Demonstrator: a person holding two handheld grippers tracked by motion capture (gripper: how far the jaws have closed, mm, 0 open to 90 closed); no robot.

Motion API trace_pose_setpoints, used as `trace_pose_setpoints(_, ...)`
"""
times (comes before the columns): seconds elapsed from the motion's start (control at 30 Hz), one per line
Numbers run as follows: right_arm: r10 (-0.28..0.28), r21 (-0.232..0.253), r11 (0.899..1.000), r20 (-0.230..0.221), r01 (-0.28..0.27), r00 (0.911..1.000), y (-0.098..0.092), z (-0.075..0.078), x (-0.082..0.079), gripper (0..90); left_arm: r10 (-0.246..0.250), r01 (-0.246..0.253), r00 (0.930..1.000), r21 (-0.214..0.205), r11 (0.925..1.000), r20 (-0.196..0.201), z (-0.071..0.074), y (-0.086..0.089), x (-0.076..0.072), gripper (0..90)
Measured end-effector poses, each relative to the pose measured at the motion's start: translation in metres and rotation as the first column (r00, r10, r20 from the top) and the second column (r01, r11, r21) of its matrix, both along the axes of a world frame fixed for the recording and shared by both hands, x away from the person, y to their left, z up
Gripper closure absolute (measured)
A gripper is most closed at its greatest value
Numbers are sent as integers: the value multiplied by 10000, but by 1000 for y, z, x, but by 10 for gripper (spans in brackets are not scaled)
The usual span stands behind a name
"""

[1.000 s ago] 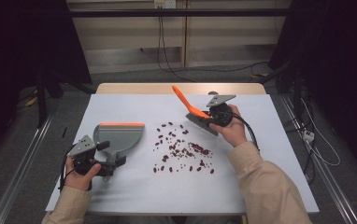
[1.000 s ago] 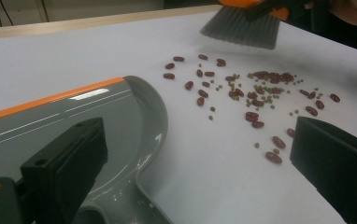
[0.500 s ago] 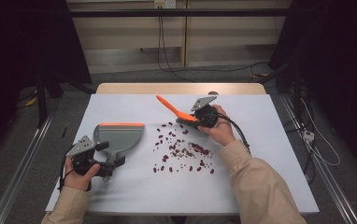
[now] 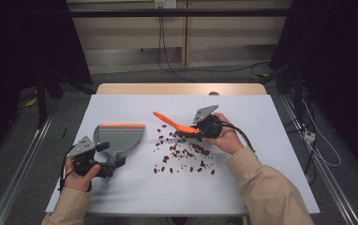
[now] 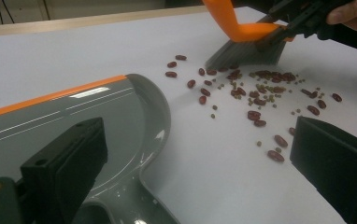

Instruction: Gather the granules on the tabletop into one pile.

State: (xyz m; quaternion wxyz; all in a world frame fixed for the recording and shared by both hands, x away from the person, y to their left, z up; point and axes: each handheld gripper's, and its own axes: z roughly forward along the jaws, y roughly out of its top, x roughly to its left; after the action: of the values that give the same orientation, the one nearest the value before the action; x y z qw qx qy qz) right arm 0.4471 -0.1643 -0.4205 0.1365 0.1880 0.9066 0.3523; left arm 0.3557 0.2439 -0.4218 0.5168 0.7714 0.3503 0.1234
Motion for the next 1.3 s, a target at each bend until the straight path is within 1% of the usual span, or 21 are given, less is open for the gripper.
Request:
trace_pose_setpoints(0.1,121,53,9999,-135,-120,9998,-1,1,-6,707,-9,9,10000,39,10000,13,0,0,0,39)
trace_pose_setpoints(0.2,293,23,9996,-171,-293,9994,-2,1,-11,707,-17,16,10000,58,10000,27,0,-1,0,39)
trace_pose_setpoints(0.27,380,93,9992,-304,-377,9988,-2,2,-15,708,3,-3,10000,53,10000,15,0,-1,0,39)
trace_pose_setpoints(0.33,392,71,9992,-294,-390,9988,-3,3,-18,708,9,-9,10000,64,10000,16,0,-1,0,39)
trace_pose_setpoints(0.4,412,73,9991,-160,-411,9990,-4,3,-20,709,20,-20,10000,62,10000,16,0,-1,0,39)
trace_pose_setpoints(0.43,351,129,9993,-3,-351,9994,-4,3,-21,709,7,-7,10000,69,10000,35,0,-1,0,39)
trace_pose_setpoints(0.5,137,427,9990,32,-138,9999,-8,4,-19,710,9,-9,10000,40,10000,32,1,-1,-1,39)
trace_pose_setpoints(0.53,-28,500,9987,179,19,9998,-9,5,-18,710,2,-2,10000,52,10000,36,1,-1,0,39)
trace_pose_setpoints(0.67,-581,1244,9908,347,534,9977,-15,10,-11,710,-10,10,10000,28,10000,25,0,-1,0,39)
trace_pose_setpoints(0.77,-982,1430,9855,455,908,9941,-16,11,-2,711,-14,14,10000,9,10000,-25,0,-2,0,39)
trace_pose_setpoints(0.83,-1268,1617,9796,388,1190,9912,-15,11,4,710,-30,30,10000,-11,10000,-16,0,-2,0,39)
trace_pose_setpoints(0.9,-1564,1753,9736,436,1465,9867,-14,10,11,710,-22,22,10000,-19,10000,2,0,-1,0,39)
trace_pose_setpoints(0.97,-1778,1928,9667,346,1680,9835,-12,10,18,710,-13,13,10000,-48,10000,-20,0,-1,1,39)
trace_pose_setpoints(1.03,-1986,1976,9622,397,1871,9793,-9,10,24,710,-26,26,10000,-45,10000,-23,0,0,1,39)
trace_pose_setpoints(1.1,-2086,1917,9617,493,1957,9768,-5,10,29,710,-48,48,10000,-65,10000,-30,0,-1,0,39)
trace_pose_setpoints(1.17,-2112,1945,9604,402,1996,9766,-2,8,35,710,-57,57,10000,-73,10000,-44,0,-1,1,39)
trace_pose_setpoints(1.23,-2146,1840,9617,434,2033,9757,2,7,39,710,-54,54,10000,-80,10000,-55,0,-1,0,39)
trace_pose_setpoints(1.27,-2201,1868,9599,414,2089,9746,3,7,41,710,-57,57,10000,-79,10000,-61,0,-1,0,39)
trace_pose_setpoints(1.3,-2191,1853,9604,420,2079,9748,4,6,42,710,-57,57,10000,-86,9999,-59,0,-1,0,39)
